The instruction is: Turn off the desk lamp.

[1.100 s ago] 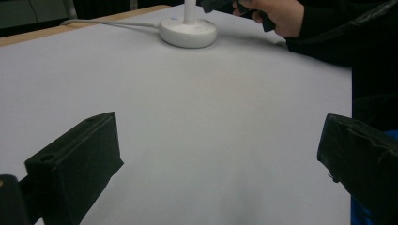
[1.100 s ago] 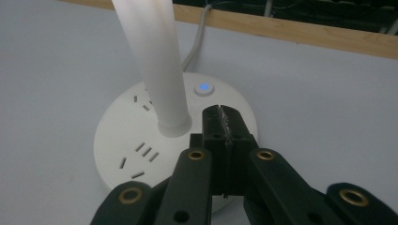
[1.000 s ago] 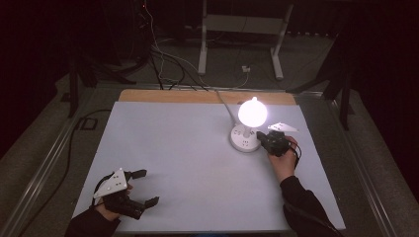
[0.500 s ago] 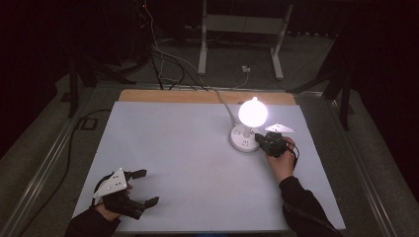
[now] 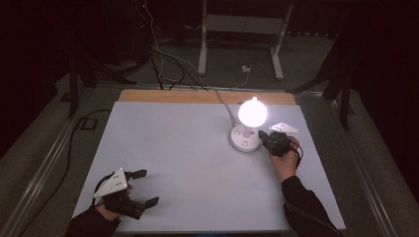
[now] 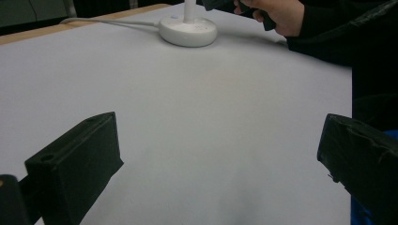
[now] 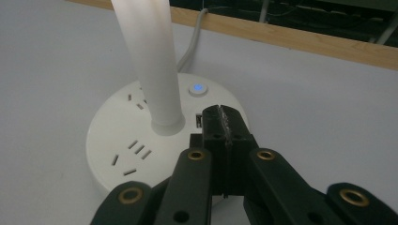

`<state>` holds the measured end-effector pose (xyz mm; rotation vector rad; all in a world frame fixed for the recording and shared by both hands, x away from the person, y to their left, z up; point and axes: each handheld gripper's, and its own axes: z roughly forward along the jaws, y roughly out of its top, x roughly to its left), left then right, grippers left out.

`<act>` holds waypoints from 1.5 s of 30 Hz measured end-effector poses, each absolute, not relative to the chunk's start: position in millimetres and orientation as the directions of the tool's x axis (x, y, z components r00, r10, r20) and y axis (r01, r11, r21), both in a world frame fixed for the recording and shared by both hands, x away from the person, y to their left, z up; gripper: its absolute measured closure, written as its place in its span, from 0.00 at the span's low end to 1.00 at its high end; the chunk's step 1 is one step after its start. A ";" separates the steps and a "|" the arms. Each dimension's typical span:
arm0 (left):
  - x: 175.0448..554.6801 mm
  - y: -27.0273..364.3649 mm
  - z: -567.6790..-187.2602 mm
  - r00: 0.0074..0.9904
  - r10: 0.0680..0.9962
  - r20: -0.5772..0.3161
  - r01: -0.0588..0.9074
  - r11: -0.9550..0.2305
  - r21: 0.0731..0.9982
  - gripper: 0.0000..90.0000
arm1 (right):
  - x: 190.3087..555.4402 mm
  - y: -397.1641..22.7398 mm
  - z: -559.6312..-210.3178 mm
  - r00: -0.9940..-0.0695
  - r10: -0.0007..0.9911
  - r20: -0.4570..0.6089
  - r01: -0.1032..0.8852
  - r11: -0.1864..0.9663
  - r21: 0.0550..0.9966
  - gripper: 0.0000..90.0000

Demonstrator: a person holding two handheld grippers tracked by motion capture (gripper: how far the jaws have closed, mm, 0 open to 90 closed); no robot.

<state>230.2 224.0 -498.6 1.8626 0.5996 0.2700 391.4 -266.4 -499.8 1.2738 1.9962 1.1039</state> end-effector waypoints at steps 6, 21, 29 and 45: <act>230.5 224.8 -498.5 0.845 0.526 -0.102 0.274 -0.261 0.925 0.01 | 395.2 -260.2 -508.8 -0.430 0.903 -0.016 0.500 0.253 0.828 1.00; 230.1 225.2 -498.4 0.844 0.527 -0.101 0.273 -0.260 0.926 0.01 | 391.7 -258.7 -508.8 -0.422 0.904 -0.077 0.460 0.286 0.840 1.00; 230.2 225.3 -498.0 0.844 0.527 -0.102 0.272 -0.257 0.927 0.01 | 382.5 -266.4 -487.2 -0.419 0.908 -0.012 0.425 0.207 0.881 0.81; 230.0 225.9 -497.4 0.845 0.525 -0.100 0.268 -0.256 0.929 0.01 | 360.6 -273.7 -477.3 -0.467 0.884 0.024 0.417 0.195 0.888 0.30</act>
